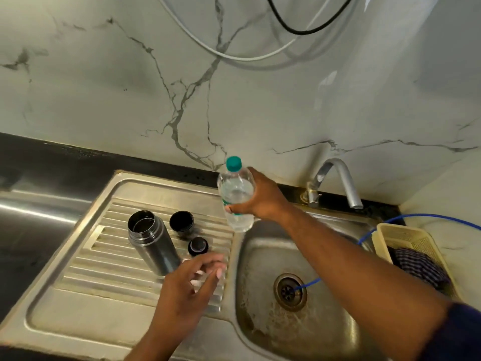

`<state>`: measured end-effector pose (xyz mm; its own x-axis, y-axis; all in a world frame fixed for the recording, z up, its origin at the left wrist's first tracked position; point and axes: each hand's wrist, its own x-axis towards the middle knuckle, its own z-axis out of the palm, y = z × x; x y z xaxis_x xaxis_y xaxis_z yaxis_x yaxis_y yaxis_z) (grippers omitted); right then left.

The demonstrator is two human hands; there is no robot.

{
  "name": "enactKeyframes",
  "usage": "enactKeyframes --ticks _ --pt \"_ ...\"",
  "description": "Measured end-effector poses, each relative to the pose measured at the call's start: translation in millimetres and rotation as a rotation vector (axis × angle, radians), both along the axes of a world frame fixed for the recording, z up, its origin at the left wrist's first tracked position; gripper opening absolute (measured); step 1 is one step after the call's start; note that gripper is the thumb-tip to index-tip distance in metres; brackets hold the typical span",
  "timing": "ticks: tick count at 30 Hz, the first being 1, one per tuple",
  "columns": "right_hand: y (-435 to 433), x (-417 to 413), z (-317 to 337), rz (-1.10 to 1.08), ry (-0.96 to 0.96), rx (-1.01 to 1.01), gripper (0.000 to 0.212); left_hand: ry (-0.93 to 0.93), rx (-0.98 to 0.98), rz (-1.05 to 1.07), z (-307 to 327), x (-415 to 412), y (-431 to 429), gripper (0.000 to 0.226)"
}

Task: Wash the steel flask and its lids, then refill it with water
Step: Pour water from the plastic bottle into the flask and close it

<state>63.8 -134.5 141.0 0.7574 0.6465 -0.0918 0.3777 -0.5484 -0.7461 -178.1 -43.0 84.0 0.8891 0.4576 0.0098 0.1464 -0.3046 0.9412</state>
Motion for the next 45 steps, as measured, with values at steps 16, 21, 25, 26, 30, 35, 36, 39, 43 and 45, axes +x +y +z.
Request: enactKeyframes --ticks 16,21,25,26,30,35,36,39,43,45 --pt "183 35 -43 -0.011 0.104 0.097 0.085 0.235 0.043 0.233 -72 -64 57 0.017" --pt "186 31 -50 0.045 0.096 0.082 0.089 0.215 0.021 0.346 -65 -63 68 0.018" --pt "184 28 -53 0.048 0.118 0.081 0.095 0.144 0.070 0.435 -56 -55 84 0.037" --pt "183 27 -54 0.046 0.126 0.087 0.098 0.129 0.064 0.444 -53 -52 88 0.047" --pt "170 23 -55 0.038 0.183 0.113 0.106 0.101 0.077 0.439 -43 -42 99 0.082" --pt "136 15 -64 -0.044 0.243 0.093 0.105 0.091 0.098 0.394 -37 -28 105 0.104" --pt "128 11 -67 -0.079 0.244 0.089 0.102 0.086 0.089 0.383 -36 -25 106 0.108" --pt "104 -10 -84 -0.148 0.251 0.062 0.086 0.060 0.055 0.350 -28 -16 105 0.114" --pt "78 -44 -115 -0.089 0.275 -0.050 0.073 -0.004 0.002 0.304 -16 -7 99 0.108" --pt "70 -59 -129 -0.005 0.201 -0.147 0.078 -0.015 -0.008 0.302 -15 -4 100 0.105"
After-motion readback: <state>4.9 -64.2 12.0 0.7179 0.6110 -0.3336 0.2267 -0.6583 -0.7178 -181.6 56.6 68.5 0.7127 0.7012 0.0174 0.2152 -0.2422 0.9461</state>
